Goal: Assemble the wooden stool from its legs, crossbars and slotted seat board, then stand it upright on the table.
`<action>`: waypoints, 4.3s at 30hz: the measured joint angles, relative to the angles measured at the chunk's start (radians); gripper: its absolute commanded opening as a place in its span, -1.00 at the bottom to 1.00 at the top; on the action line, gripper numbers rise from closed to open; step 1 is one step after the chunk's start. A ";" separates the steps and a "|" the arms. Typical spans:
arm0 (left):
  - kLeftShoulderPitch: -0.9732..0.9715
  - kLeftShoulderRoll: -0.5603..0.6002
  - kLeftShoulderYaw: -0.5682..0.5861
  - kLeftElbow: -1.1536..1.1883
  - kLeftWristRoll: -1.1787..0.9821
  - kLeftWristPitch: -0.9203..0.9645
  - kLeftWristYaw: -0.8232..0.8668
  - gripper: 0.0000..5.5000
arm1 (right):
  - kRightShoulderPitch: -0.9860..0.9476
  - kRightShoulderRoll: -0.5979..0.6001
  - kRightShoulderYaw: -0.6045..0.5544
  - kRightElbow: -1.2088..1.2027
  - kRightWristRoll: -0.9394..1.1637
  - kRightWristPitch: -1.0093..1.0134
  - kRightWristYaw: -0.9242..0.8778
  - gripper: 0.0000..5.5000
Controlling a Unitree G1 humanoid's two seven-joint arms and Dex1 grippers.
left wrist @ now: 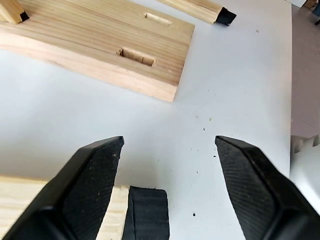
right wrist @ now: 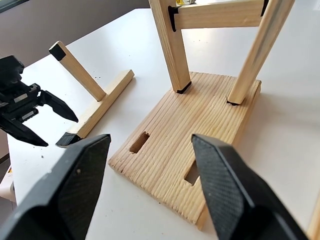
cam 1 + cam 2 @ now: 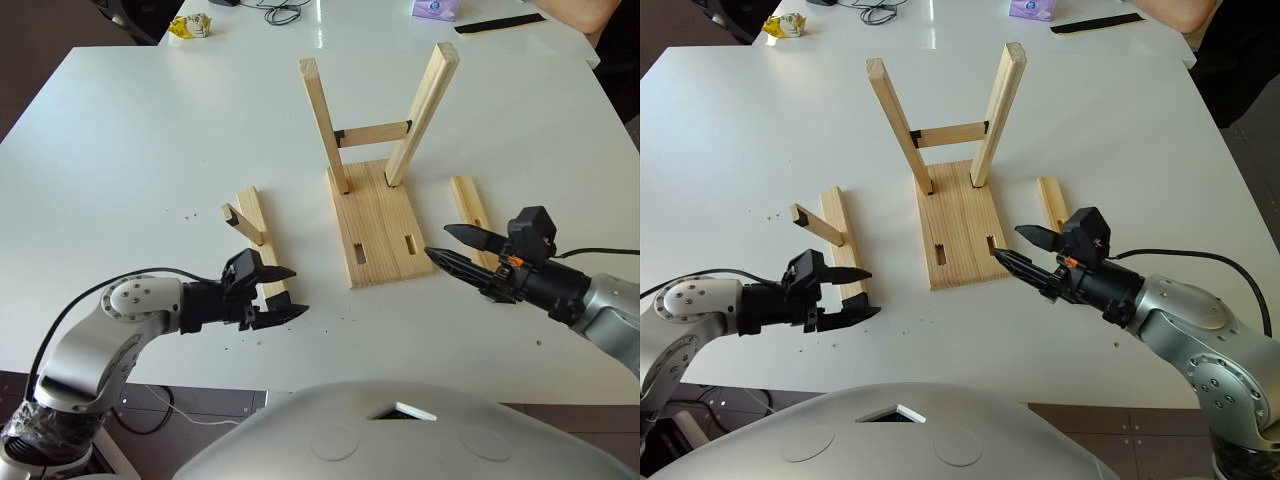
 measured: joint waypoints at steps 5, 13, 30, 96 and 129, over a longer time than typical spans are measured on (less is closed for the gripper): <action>0.011 0.058 -0.052 0.062 0.104 -0.078 -0.003 0.24 | 0.008 0.001 0.005 -0.002 -0.001 -0.002 -0.009 0.08; -0.077 0.164 -0.048 0.197 0.158 -0.171 -0.088 0.24 | 0.053 0.021 0.006 -0.028 -0.004 -0.013 -0.033 0.08; -0.272 0.261 0.131 0.317 0.122 -0.053 -0.142 0.24 | 0.127 0.035 -0.023 -0.047 -0.024 -0.045 -0.057 0.08; -0.829 -0.242 0.264 0.597 0.082 0.158 0.485 -0.25 | -0.043 -0.008 -0.061 0.055 0.014 -0.038 -0.065 0.08; -0.827 -0.356 0.108 0.188 -0.603 0.321 0.087 -0.25 | -0.870 -0.163 0.097 0.498 0.368 0.185 0.394 0.08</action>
